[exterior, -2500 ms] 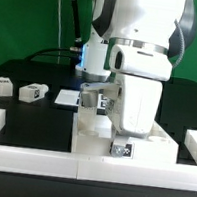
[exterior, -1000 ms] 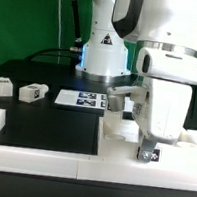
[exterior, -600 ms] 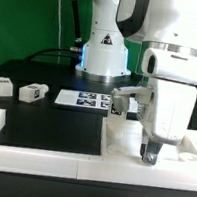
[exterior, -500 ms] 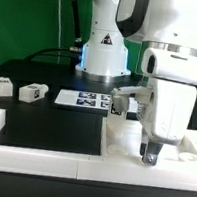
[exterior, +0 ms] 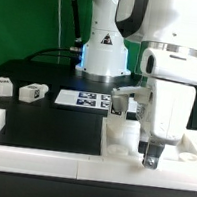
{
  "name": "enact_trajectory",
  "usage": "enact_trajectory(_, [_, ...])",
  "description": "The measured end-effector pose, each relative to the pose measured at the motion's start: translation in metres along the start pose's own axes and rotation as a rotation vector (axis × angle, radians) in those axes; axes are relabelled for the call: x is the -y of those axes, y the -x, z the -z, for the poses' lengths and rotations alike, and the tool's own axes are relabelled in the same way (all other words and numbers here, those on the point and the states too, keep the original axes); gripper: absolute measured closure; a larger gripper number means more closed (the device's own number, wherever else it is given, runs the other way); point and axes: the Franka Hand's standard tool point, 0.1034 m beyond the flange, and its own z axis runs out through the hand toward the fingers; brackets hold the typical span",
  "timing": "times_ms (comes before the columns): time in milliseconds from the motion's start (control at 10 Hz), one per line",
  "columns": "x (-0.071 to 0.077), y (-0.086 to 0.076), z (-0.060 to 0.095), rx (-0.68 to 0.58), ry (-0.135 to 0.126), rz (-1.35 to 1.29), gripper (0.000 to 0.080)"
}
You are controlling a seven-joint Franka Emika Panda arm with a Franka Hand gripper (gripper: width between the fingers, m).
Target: Assemble square table
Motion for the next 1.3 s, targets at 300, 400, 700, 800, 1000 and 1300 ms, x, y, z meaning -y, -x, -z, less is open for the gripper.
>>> enact_trajectory(300, [0.000, 0.001, 0.000, 0.000, 0.000, -0.001, 0.0151])
enact_trajectory(400, [0.000, 0.001, 0.000, 0.000, 0.000, -0.001, 0.0151])
enact_trajectory(700, [-0.001, 0.001, 0.001, 0.001, 0.000, -0.008, 0.0151])
enact_trajectory(800, [-0.002, 0.001, 0.018, 0.020, -0.032, -0.055, 0.0151])
enact_trajectory(1000, [-0.011, 0.011, 0.064, 0.057, -0.080, -0.106, 0.0151])
enact_trajectory(1300, [-0.012, 0.014, 0.063, 0.059, -0.078, -0.137, 0.0151])
